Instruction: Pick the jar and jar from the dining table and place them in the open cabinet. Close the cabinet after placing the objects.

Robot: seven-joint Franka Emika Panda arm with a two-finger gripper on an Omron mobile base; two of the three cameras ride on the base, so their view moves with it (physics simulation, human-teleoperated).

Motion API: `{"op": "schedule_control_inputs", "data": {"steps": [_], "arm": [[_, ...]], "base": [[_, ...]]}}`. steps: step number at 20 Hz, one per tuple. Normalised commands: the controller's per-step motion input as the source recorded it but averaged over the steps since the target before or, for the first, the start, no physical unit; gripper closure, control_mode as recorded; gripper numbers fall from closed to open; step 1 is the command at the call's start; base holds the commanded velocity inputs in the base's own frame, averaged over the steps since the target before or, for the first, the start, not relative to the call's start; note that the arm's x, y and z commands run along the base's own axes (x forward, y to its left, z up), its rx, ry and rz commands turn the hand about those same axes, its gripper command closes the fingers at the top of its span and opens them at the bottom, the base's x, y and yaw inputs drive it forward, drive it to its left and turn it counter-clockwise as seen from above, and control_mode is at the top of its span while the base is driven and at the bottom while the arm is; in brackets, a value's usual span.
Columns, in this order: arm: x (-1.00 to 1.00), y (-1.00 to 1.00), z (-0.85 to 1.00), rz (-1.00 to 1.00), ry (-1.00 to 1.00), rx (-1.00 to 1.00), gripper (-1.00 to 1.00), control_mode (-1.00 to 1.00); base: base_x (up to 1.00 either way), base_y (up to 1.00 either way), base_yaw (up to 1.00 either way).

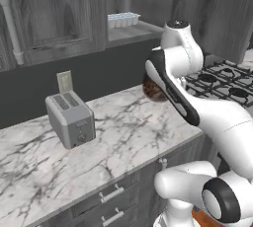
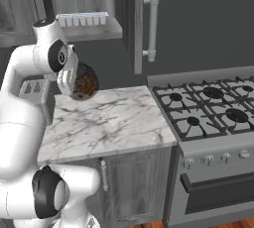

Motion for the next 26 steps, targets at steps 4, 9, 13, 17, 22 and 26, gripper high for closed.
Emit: {"op": "schedule_control_inputs", "data": {"steps": [4, 9, 13, 17, 22, 26], "arm": [[-0.38, 0.00, 0.78, 0.03, -0.18, -0.14, 1.00, -1.00], [-0.63, 0.00, 0.53, 0.07, -0.23, -0.10, 1.00, -1.00], [-0.59, 0.00, 0.34, 0.13, -0.33, -0.04, 1.00, -1.00], [-0.11, -0.04, 0.75, 0.12, -0.25, -0.03, 1.00, -1.00], [0.15, -0.14, 0.62, 0.10, -0.12, 0.01, 1.00, -1.00], [0.41, -0.22, 0.33, 0.05, 0.00, 0.08, 1.00, -1.00]], "base": [[0.00, 0.00, 0.00], [0.00, 0.00, 0.00], [0.00, 0.00, 0.00], [0.00, 0.00, 0.00], [0.00, 0.00, 0.00], [0.00, 0.00, 0.00]]}}
